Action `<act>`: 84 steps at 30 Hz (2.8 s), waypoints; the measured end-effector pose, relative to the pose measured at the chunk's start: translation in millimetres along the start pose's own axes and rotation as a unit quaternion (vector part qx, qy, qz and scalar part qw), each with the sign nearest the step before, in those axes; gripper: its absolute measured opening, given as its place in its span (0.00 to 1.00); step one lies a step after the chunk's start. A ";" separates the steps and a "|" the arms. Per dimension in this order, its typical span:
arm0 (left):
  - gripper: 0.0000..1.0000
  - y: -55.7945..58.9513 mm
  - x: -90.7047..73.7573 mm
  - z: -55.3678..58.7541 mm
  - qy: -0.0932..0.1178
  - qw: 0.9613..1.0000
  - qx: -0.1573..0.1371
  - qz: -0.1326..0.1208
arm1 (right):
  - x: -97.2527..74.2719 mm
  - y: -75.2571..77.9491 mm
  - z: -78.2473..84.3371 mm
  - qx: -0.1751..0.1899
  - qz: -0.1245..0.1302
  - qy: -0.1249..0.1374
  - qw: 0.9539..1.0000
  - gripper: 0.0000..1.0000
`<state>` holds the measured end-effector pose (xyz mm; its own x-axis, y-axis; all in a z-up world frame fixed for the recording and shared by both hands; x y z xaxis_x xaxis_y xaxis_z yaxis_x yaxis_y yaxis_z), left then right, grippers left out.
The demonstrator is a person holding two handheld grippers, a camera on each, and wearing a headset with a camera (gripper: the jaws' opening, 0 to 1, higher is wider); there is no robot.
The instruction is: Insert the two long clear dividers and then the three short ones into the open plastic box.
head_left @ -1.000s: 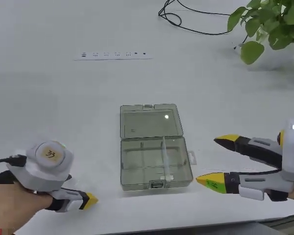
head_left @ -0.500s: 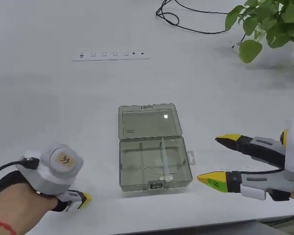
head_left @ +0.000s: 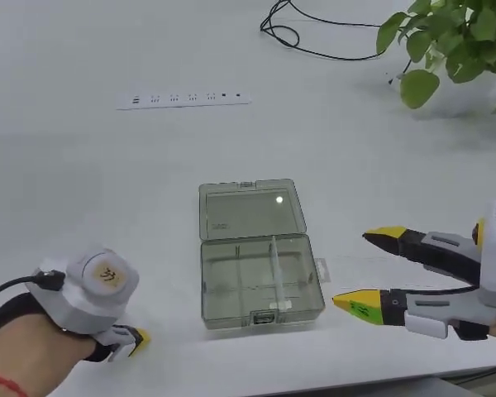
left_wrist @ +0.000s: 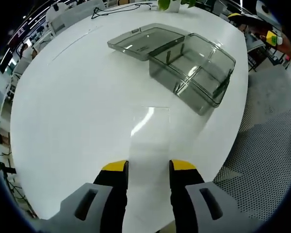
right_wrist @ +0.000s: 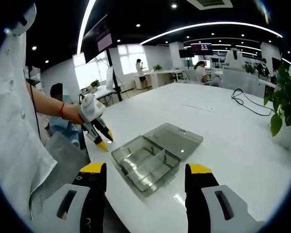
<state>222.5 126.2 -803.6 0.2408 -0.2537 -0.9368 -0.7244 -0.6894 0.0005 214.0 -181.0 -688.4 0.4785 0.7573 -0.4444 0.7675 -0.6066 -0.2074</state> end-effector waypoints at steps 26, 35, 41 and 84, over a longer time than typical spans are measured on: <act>0.31 -3.3 -3.1 -0.2 0.025 0.995 -0.080 0.052 | -0.6 -0.3 2.8 0.002 0.007 -0.001 1.000 0.66; 0.31 -3.8 -4.0 1.8 0.052 0.988 -0.131 0.068 | 1.9 -2.6 -0.3 -0.002 0.004 -0.004 1.000 0.66; 0.31 -2.9 -4.8 2.9 0.065 0.984 -0.150 0.075 | 3.2 -2.3 -1.6 -0.005 0.004 -0.007 1.000 0.66; 0.30 11.0 -70.0 -49.9 0.266 0.925 -0.238 0.128 | 25.3 -23.2 -50.1 -0.013 -0.012 0.001 1.000 0.59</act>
<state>229.9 102.4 -720.6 0.4758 -0.6613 -0.5799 -0.4656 -0.7488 0.4717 229.7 -135.7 -651.1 0.4599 0.7727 -0.4375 0.7901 -0.5809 -0.1955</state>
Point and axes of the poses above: the centre of the closed fingertips' face, and the gripper's own axes: x roughly forward along the fingers, y roughly to its right, z roughly out of its underside, the point moved 5 cm from there along -x, roughly backward along the fingers, and after that the axes turned 2 degrees about x, right-handed, at the moved point
